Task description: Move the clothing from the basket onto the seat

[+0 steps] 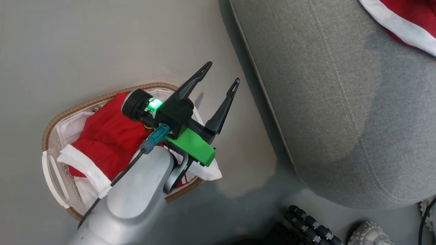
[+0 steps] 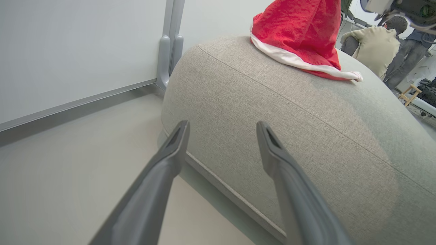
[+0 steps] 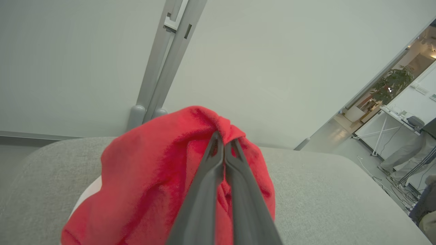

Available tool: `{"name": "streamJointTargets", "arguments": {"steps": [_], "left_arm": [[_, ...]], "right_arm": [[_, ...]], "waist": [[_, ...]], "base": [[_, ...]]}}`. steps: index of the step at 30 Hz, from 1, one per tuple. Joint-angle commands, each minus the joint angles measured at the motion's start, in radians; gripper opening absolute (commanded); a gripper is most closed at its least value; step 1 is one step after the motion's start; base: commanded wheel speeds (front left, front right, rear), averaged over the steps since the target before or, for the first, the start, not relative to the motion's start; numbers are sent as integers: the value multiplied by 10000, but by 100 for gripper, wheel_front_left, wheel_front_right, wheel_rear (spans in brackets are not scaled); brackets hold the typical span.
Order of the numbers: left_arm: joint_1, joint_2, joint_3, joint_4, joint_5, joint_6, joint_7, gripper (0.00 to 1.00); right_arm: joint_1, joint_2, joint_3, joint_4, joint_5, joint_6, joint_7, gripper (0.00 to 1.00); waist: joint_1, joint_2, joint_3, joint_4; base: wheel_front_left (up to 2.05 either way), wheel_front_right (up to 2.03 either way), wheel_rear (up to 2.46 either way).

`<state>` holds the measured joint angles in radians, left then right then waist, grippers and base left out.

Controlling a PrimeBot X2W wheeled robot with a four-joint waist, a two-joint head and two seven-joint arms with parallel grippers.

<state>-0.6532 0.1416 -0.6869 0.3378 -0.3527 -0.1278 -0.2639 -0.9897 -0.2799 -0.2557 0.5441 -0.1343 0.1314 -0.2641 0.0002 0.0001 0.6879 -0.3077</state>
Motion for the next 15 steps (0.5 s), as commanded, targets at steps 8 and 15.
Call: {"name": "streamJointTargets", "arguments": {"steps": [8, 15], "left_arm": [[361, -122, 107, 224, -52, -44, -9, 100], [905, -179, 247, 213, 45, -44, -9, 100]], "right_arm": [[2249, 736, -629, 87, 135, -14, -6, 100], [3924, 1157, -482, -638, 579, -14, -5, 100]], "waist": [[-2, -1, -790, -205], [-2, -1, -1737, -555]], "base": [[0, 0, 0], [0, 0, 0]]}}
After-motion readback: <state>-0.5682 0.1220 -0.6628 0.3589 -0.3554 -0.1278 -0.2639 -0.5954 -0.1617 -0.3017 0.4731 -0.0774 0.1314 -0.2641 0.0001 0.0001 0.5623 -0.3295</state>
